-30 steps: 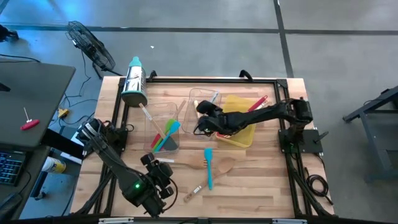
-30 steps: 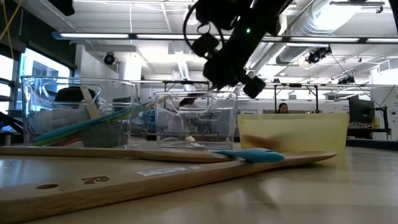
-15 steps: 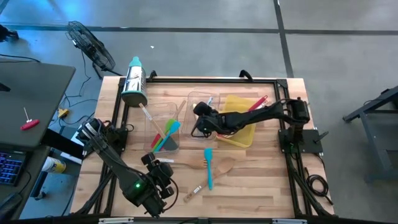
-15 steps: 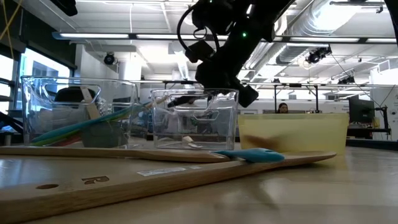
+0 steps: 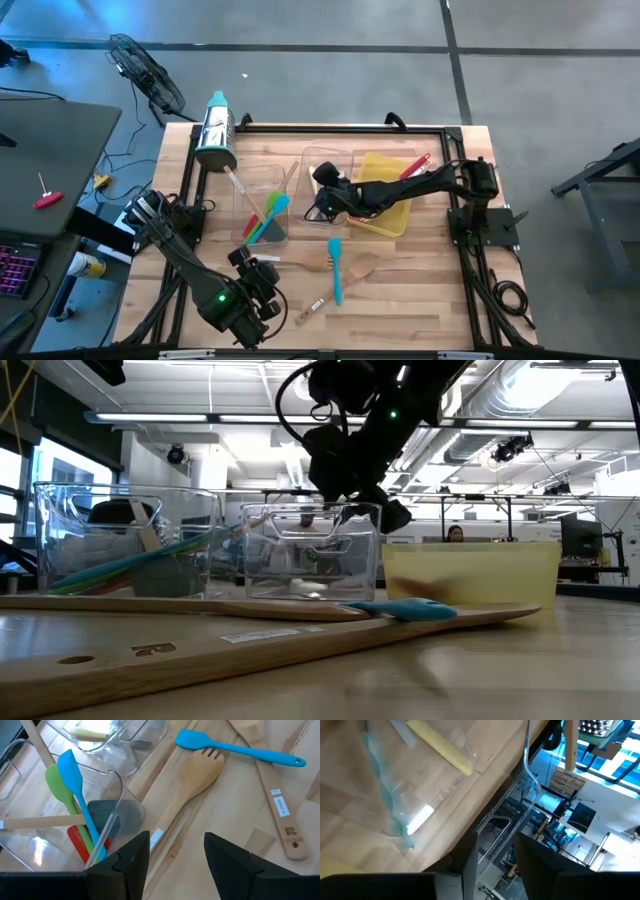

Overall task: Pick & Place Kitchen Items
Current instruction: Put the brown serving spork into the yellow bin

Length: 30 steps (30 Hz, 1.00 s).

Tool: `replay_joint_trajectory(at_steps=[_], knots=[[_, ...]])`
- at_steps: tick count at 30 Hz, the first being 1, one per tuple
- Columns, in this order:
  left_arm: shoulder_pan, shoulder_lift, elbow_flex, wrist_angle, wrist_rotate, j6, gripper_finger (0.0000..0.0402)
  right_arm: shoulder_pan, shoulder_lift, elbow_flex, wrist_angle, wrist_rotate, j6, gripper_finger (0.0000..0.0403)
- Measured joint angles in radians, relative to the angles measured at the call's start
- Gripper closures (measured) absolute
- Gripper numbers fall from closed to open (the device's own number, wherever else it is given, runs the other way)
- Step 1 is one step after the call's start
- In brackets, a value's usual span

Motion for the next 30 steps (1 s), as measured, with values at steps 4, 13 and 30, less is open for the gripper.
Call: replay_joint_trajectory(at_steps=[4, 13, 30], knots=[[0.0, 0.0, 0.0, 0.005, 0.01, 0.0, 0.0219, 0.027, -0.009, 0.0, 0.007, 0.004, 0.055, 0.0267], [0.0, 0.0, 0.0, 0.039, 0.04, 0.001, 0.0219, 0.113, -0.105, 0.0, 0.046, 0.037, 0.173, 0.0231], [0.007, 0.0, -0.161, 0.143, 0.119, 0.151, 0.0219, 0.373, -0.394, 0.001, -0.094, 0.001, 0.785, 0.0208]])
